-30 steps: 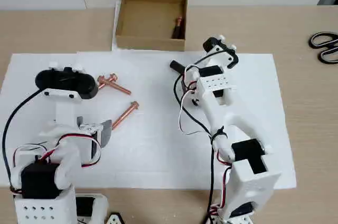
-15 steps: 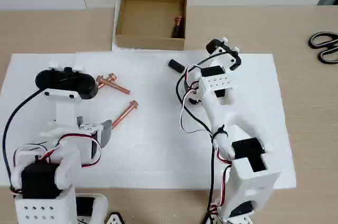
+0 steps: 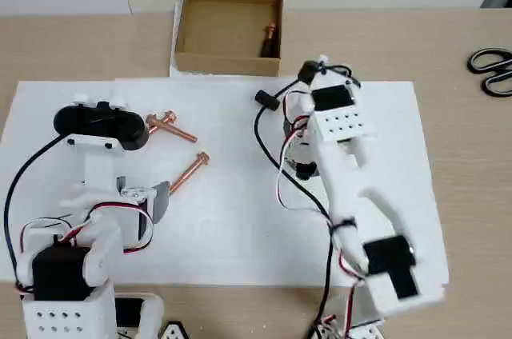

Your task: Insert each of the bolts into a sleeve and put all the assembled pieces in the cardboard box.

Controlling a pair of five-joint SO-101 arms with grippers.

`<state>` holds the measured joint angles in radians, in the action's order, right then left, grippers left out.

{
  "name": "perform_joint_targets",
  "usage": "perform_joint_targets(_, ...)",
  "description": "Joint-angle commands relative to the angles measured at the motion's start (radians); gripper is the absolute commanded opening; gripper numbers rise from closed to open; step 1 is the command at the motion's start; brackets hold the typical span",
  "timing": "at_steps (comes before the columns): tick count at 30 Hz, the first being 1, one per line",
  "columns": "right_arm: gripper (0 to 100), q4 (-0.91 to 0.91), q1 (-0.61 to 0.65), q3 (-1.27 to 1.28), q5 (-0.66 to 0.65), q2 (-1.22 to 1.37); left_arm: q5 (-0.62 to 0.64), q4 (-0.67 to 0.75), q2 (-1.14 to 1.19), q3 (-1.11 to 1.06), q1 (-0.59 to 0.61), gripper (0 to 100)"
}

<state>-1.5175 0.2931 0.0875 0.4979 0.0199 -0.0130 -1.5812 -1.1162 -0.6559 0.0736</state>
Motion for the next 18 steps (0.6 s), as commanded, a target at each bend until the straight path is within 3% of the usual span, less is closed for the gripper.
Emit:
perform_joint_targets(1, 0.4, -0.021, 0.002, -0.028, -0.052, -0.085, -0.006, 0.006, -0.006, 0.005, 0.003, 22)
perform_joint_targets(13, 0.5, 0.102, -0.185, 0.055, -0.430, 0.168, -0.006, 0.006, -0.006, 0.005, 0.002, 22)
perform_joint_targets(18, 0.5, 0.101, -0.196, 0.040, -0.574, 0.252, -0.006, 0.006, -0.006, 0.005, 0.002, 22)
